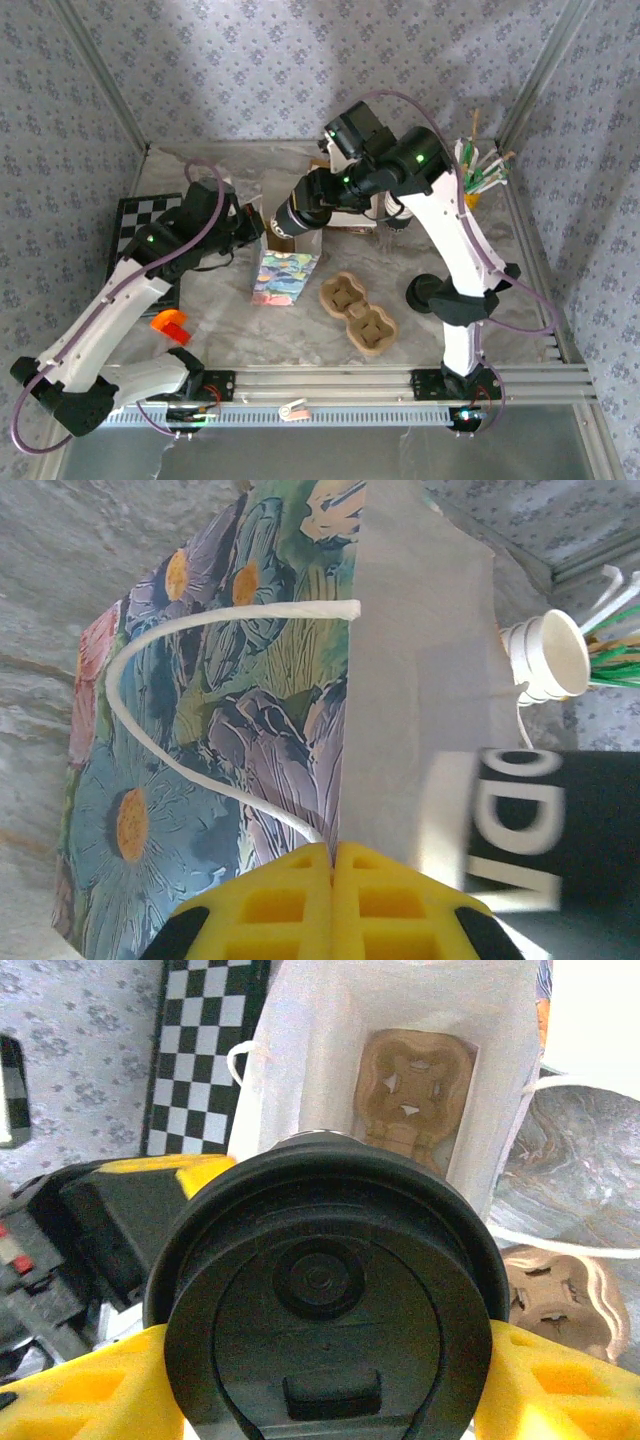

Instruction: Pack the takeout coffee

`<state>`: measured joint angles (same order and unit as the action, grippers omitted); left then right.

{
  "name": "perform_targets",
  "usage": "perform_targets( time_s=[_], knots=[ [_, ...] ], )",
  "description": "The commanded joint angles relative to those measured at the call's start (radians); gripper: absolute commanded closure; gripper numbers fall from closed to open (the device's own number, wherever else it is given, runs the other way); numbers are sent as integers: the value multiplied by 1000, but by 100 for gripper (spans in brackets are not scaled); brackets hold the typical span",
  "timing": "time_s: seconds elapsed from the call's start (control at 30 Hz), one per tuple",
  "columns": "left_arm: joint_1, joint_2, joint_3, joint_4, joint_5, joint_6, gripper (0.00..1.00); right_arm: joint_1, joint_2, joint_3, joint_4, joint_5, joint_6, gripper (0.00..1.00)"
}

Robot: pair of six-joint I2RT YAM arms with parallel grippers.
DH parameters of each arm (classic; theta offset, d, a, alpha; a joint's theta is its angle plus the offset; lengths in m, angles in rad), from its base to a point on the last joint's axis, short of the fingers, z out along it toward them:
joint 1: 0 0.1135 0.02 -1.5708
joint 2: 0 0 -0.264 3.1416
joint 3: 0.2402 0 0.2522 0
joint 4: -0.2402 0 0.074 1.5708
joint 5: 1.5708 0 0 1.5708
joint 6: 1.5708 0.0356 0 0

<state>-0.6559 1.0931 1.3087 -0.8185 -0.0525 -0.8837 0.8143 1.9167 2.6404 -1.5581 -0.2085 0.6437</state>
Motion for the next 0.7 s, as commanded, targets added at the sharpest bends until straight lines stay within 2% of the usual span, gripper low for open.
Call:
perform_targets(
  time_s=[0.0,0.33,0.67],
  knots=[
    [-26,-31,-26,102,1,-80,100,21,45,14,-73,54,2,36],
    [-78,-99,-148,224,-46,-215,100,82,128,-10,-170,175,6,36],
    [-85,-143,-212,255,-56,-241,100,132,204,-22,-191,233,10,37]
  ],
)
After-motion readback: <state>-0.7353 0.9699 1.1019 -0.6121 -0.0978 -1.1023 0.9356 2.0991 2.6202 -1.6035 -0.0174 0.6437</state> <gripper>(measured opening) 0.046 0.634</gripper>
